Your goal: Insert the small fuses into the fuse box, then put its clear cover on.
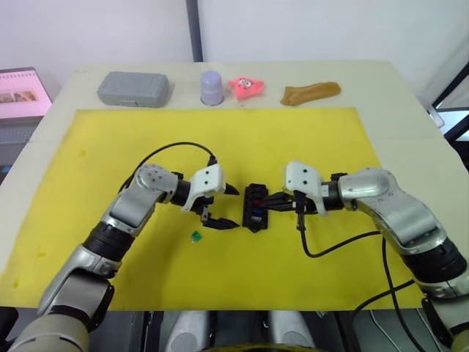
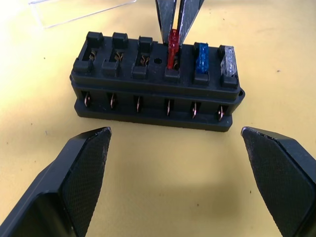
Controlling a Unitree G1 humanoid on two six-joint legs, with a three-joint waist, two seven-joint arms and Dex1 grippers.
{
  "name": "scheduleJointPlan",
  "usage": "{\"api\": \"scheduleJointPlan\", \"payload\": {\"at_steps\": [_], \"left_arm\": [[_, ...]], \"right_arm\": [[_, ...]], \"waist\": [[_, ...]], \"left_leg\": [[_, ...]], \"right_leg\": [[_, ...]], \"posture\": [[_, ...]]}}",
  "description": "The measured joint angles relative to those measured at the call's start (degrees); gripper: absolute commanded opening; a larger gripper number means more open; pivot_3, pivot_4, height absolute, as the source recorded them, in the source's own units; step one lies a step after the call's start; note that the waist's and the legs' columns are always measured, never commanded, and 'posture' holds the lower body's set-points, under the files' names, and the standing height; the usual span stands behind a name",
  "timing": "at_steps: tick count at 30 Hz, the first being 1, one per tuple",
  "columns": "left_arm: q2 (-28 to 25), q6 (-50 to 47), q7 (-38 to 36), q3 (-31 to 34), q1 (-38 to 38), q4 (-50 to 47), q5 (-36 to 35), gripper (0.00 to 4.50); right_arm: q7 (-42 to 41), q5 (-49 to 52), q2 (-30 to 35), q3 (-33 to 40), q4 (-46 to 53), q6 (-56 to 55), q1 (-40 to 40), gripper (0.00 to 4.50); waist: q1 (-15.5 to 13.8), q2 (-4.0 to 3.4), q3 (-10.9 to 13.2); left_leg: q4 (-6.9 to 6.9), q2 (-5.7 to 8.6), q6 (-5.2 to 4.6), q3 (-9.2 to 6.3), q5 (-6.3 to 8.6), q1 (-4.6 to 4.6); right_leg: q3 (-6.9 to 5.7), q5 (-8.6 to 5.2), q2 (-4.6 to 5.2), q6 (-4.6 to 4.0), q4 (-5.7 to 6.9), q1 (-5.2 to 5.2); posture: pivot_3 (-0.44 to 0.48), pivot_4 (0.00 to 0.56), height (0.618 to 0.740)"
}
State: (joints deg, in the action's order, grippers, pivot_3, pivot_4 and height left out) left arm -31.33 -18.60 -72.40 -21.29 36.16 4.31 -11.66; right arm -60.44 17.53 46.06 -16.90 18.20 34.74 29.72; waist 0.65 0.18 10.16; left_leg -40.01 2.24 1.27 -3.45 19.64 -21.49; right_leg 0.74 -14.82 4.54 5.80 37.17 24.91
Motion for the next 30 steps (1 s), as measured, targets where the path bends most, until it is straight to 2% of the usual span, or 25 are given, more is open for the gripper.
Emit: {"api": "scheduleJointPlan", "payload": {"at_steps": [30], "left_arm": [[0.46,-0.09,0.03,-0.01,0.01,-0.51,0.77,4.43]], "right_arm": [[-4.11,-3.07,0.15,-0.93,0.17,1.21,2.84,0.0]], "waist": [[-0.04,0.0,0.0]], "left_leg": [[-0.01,0.01,0.0,0.0,0.0,-0.01]], "right_leg": [[0.0,0.0,0.0,0.0,0.01,0.0]], "posture": [[0.0,0.15,0.74]]}}
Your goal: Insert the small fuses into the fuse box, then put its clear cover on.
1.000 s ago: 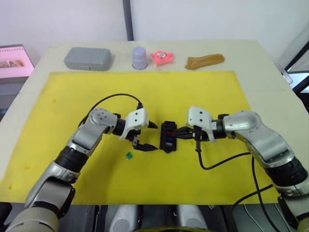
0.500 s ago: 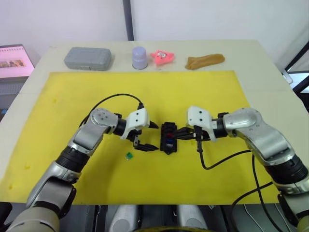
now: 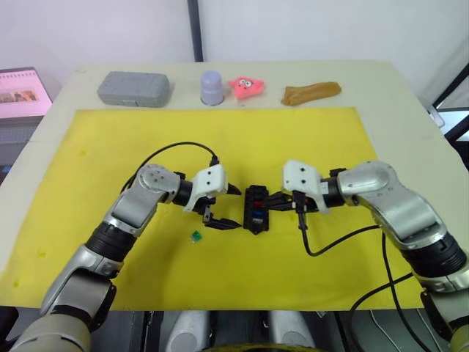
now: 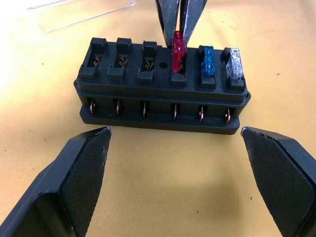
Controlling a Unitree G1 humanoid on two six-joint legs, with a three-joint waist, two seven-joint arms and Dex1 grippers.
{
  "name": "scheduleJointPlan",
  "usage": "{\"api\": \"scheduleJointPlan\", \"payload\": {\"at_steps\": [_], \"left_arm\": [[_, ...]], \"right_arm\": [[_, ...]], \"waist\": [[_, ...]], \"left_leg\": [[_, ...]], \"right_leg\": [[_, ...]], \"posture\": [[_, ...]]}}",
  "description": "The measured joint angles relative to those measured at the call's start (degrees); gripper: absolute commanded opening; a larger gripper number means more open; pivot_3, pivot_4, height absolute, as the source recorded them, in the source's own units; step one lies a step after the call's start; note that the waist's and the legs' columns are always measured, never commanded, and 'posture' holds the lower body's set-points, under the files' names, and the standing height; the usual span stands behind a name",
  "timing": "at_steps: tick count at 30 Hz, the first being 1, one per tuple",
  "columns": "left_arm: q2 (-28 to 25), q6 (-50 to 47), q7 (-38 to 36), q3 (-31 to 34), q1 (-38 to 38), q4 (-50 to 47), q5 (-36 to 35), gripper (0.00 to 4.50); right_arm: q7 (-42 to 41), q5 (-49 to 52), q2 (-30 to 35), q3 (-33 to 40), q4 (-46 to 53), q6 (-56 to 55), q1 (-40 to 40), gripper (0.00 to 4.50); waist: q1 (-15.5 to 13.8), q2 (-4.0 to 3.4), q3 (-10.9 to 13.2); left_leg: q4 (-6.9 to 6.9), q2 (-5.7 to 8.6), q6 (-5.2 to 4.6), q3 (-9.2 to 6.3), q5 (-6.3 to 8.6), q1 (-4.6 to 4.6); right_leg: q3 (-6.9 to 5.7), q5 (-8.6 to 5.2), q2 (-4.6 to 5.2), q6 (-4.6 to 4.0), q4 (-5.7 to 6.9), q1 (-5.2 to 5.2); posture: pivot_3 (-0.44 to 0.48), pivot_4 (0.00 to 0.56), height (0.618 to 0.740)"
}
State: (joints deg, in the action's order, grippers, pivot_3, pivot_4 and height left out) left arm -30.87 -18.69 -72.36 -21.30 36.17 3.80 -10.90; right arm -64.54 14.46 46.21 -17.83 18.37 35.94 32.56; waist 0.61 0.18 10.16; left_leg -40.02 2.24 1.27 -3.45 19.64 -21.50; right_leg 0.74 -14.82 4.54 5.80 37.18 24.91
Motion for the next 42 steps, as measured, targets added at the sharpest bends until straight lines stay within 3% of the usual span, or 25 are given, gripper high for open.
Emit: {"api": "scheduleJointPlan", "payload": {"at_steps": [42], "left_arm": [[0.89,-0.7,0.29,0.0,0.0,-0.55,0.23,4.43]], "right_arm": [[-1.54,-2.41,0.08,-1.39,1.74,4.01,1.99,0.0]], "waist": [[0.02,0.0,0.0]], "left_leg": [[-0.01,0.0,0.0,0.0,0.0,0.0]], "right_leg": [[0.0,0.0,0.0,0.0,0.01,0.0]], "posture": [[0.0,0.15,0.74]]}}
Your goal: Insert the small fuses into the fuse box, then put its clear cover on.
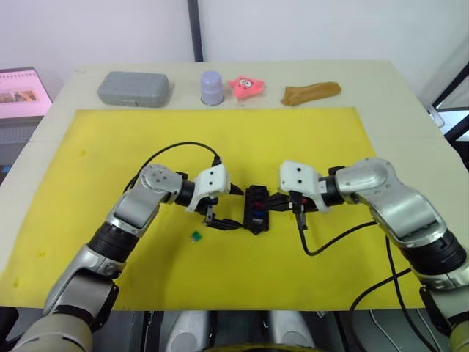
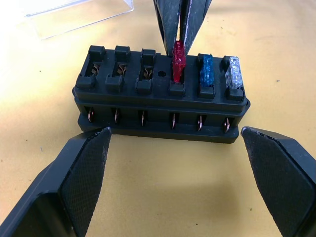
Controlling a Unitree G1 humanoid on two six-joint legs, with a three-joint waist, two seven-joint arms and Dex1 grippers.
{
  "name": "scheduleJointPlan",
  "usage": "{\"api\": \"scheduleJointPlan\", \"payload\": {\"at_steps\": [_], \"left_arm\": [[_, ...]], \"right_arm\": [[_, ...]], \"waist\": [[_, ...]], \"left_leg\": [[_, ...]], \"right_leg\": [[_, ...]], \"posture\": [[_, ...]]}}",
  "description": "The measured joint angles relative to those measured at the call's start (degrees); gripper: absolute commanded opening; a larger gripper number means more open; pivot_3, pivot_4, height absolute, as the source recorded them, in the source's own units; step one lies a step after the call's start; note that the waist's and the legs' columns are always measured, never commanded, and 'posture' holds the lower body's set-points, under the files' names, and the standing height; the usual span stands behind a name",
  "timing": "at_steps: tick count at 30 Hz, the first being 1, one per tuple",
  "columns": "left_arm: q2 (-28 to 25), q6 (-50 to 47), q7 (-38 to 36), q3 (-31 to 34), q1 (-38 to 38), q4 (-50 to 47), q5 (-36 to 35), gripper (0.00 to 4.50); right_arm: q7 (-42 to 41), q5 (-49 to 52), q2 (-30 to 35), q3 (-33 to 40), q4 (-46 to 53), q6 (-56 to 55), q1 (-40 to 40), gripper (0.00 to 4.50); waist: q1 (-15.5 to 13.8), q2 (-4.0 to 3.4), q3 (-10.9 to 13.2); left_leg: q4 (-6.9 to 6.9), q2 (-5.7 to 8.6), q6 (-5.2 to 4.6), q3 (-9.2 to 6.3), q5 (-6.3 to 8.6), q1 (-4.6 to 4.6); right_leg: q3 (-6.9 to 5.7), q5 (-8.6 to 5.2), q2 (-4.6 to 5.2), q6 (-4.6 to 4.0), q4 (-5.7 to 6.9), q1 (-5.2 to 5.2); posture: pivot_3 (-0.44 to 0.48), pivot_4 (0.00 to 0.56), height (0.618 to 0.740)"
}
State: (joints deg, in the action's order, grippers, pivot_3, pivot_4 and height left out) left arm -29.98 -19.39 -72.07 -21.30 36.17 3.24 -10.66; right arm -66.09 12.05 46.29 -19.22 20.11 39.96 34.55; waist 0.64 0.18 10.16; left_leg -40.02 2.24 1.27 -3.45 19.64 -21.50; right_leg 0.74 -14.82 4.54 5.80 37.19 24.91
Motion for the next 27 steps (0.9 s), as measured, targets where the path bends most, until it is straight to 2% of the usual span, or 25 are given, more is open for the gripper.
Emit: {"api": "scheduleJointPlan", "payload": {"at_steps": [27], "left_arm": [[0.86,0.01,0.08,0.0,0.0,-0.01,0.04,4.43]], "right_arm": [[0.05,2.24,0.97,-1.52,4.18,11.92,4.22,0.0]], "waist": [[-0.02,0.0,0.0]], "left_leg": [[0.0,0.01,0.0,0.0,0.0,-0.01]], "right_leg": [[0.0,0.0,0.01,0.0,0.0,0.0]], "posture": [[0.0,0.15,0.74]]}}
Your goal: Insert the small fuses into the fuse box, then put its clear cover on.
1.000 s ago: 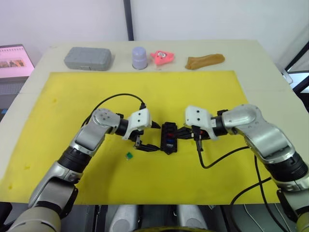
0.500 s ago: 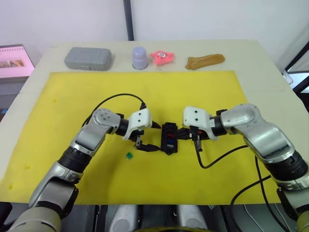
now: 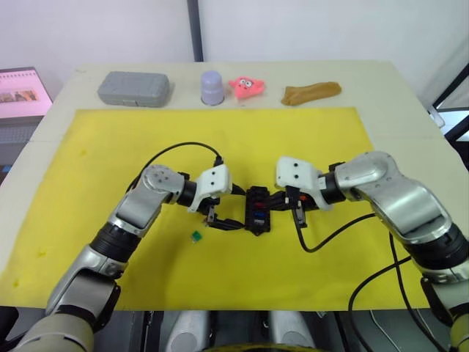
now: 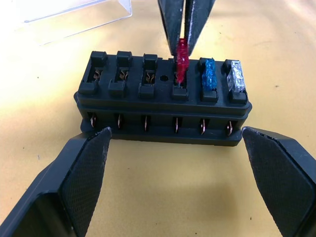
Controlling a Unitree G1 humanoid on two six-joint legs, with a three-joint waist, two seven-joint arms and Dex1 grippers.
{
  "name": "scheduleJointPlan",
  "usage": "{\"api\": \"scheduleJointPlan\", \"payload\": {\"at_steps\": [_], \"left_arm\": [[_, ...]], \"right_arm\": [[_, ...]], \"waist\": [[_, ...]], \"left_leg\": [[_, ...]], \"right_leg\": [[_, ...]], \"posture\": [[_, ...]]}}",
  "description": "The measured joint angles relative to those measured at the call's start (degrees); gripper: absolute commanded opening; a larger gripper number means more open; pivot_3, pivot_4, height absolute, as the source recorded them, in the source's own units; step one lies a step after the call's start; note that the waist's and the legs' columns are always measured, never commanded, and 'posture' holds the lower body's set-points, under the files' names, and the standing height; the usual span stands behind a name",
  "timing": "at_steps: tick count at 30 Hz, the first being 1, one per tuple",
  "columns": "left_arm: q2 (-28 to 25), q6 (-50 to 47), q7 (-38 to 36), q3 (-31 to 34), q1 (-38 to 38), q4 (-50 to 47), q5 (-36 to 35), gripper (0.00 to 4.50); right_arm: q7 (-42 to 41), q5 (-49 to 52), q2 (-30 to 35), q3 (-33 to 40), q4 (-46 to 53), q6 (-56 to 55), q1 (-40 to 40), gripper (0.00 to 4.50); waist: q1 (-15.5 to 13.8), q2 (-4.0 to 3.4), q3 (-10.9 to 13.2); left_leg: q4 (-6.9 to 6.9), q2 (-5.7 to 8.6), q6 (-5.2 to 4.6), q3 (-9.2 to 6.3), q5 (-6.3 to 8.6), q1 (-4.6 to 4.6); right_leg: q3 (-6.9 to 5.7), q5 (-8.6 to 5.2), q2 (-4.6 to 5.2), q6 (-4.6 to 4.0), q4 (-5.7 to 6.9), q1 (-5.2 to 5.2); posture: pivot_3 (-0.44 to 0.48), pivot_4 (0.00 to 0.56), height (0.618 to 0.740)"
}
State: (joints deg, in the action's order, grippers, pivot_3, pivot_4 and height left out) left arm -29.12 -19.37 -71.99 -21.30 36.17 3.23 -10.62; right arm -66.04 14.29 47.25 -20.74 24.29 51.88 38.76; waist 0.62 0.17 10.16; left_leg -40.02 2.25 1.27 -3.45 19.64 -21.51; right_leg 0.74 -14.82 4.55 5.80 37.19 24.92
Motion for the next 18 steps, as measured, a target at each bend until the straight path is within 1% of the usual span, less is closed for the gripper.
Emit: {"api": "scheduleJointPlan", "payload": {"at_steps": [18], "left_arm": [[0.44,0.03,0.06,-0.01,-0.01,0.0,0.08,4.43]], "right_arm": [[2.41,0.14,0.41,-1.54,0.15,1.0,0.33,0.0]], "waist": [[0.01,0.0,0.0]], "left_leg": [[0.0,0.0,0.0,0.0,0.0,0.0]], "right_leg": [[0.0,0.0,0.0,0.0,0.0,0.0]], "posture": [[0.0,0.15,0.74]]}}
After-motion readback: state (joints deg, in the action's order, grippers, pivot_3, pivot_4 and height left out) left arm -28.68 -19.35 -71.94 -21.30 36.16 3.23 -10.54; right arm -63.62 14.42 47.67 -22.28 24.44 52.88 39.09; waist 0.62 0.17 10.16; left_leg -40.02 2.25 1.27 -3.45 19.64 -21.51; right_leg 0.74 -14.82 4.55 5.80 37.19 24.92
